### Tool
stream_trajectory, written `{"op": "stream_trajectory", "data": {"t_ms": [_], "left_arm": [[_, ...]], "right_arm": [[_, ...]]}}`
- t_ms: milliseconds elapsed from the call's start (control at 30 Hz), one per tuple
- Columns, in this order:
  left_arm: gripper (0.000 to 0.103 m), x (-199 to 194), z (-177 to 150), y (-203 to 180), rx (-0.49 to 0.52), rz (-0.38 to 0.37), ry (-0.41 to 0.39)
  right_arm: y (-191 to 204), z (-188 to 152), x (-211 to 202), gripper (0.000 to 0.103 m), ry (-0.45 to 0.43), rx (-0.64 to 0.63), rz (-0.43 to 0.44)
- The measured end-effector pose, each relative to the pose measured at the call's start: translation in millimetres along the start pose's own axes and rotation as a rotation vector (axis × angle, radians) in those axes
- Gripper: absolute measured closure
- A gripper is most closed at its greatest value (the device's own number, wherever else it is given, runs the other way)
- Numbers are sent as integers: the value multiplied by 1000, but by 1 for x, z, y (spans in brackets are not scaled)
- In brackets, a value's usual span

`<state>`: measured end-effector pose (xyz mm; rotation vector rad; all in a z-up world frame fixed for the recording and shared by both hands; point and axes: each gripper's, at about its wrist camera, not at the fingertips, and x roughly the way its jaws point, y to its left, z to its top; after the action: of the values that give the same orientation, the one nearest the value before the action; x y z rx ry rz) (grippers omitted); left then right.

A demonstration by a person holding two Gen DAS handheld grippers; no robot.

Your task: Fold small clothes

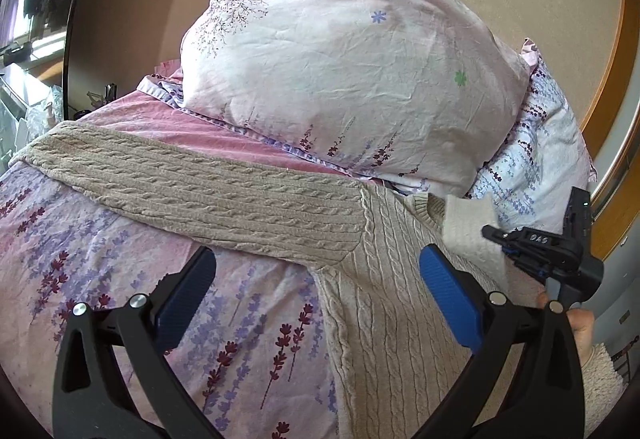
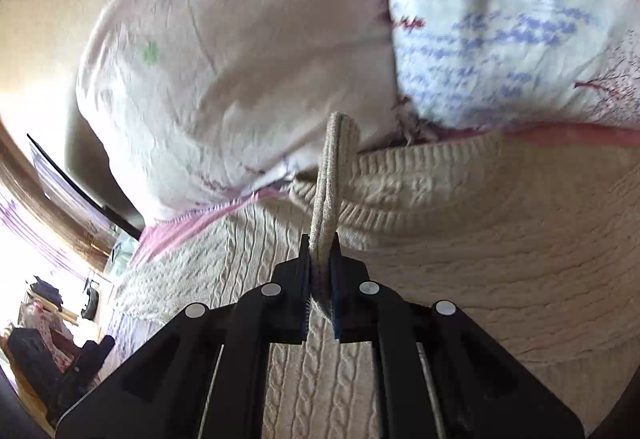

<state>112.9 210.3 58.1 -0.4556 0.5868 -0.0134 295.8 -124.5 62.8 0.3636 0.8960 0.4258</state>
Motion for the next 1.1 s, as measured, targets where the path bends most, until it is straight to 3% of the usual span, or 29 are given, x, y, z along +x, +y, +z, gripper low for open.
{"op": "stream_trajectory", "data": {"t_ms": [200,267,333,400,533,667,733,900,933,967,1000,1033,1100], "left_arm": [[2,3,4,-14,7,-84,18],[2,9,6,-21,-11,-133,44],[4,22,8,-32,-33,-200,100],[8,38,7,-47,-47,-255,170],[22,77,0,-80,-62,-323,307],[37,119,-10,-97,-108,-306,417],[41,138,-14,-97,-147,-273,457],[53,164,-14,-93,-212,-211,459],[57,168,-12,-92,-215,-200,449],[66,173,-9,-92,-220,-192,440],[73,177,-8,-91,-227,-186,435],[96,180,-7,-90,-230,-189,430],[96,185,-5,-88,-209,-152,407]], "right_arm": [[11,-28,39,90,143,-18,-21],[19,-31,35,78,160,-53,-9],[15,-31,20,58,181,-30,43],[0,-32,-5,55,148,36,70],[-71,-40,-71,55,51,290,105],[-166,-59,-137,55,-88,584,33],[-201,-70,-155,55,-114,691,-16],[-233,-71,-161,63,-163,741,-38],[-237,-69,-163,69,-181,732,-59],[-240,-66,-163,74,-200,730,-80],[-243,-64,-162,88,-217,729,-92],[-240,-66,-157,91,-229,731,-105],[-244,-73,-158,93,-249,750,-134]]}}
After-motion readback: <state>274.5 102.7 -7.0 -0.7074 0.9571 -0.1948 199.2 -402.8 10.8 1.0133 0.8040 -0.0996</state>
